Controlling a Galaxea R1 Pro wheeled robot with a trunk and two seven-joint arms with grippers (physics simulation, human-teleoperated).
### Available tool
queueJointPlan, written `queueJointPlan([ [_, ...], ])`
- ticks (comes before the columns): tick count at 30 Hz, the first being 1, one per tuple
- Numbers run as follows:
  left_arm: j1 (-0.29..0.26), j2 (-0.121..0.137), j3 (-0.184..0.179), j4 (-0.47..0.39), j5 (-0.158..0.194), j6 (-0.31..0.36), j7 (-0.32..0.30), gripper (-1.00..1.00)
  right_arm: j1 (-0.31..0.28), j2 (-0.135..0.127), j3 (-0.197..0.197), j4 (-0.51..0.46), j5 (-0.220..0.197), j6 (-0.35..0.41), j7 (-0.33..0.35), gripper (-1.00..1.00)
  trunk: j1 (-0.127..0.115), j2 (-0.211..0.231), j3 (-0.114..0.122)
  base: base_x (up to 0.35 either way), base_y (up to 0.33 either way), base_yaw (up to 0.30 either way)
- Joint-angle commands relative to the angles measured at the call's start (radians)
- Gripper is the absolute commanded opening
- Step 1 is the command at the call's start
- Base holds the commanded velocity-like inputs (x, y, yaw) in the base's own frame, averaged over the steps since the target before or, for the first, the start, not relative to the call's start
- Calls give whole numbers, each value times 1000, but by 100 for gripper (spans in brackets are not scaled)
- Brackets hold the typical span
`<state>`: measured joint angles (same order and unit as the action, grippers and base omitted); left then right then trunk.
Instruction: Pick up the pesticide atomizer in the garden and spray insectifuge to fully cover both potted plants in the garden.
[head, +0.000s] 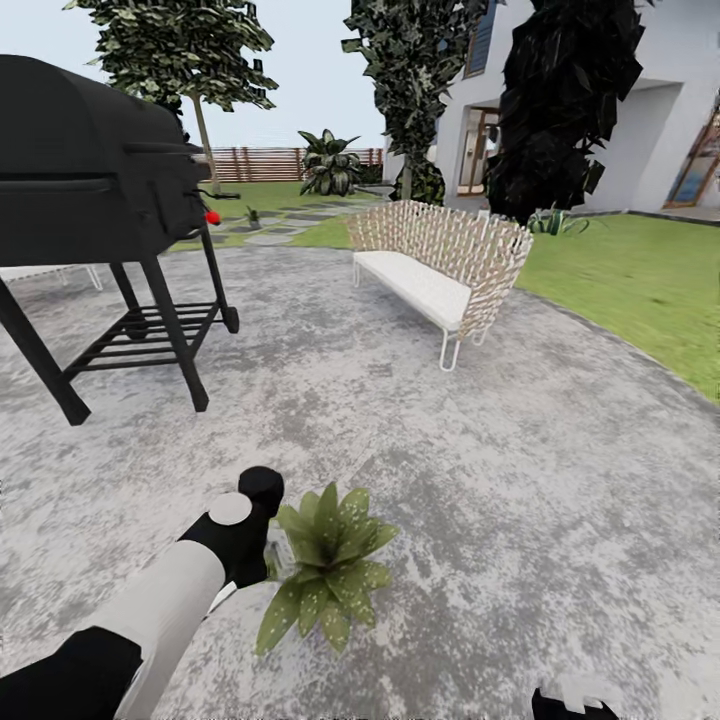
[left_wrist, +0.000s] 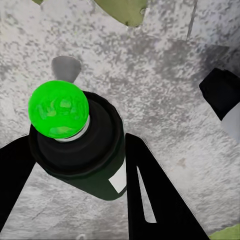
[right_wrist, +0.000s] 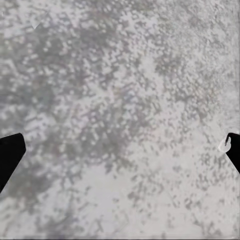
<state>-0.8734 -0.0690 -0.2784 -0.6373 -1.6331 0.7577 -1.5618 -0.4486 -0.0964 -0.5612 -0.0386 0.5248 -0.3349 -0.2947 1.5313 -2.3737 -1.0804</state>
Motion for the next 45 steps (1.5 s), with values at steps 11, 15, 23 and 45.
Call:
queueJointPlan([
  [11, 8, 90, 70, -1, -6, 11, -9, -100, -1, -3, -8, 3, 13, -5, -4, 100, 0, 0, -1, 1, 333, -9],
  [15, 9, 86, 84, -1, -7, 11, -9, -100, -1, -3, -8, 3, 12, -4, -4, 100, 0, 0, -1, 159, 311, 0],
  [23, 19, 72, 85, 0, -5, 11, -9, -100, -1, -3, -8, 2, 10, -4, -4, 100, 0, 0, 1, 235, 244, -86],
  [45, 134, 97, 176, 0, 206, -5, 289, -100, -1, 0, -7, 6, 13, -4, -4, 100, 0, 0, 4, 12, 10, -199],
])
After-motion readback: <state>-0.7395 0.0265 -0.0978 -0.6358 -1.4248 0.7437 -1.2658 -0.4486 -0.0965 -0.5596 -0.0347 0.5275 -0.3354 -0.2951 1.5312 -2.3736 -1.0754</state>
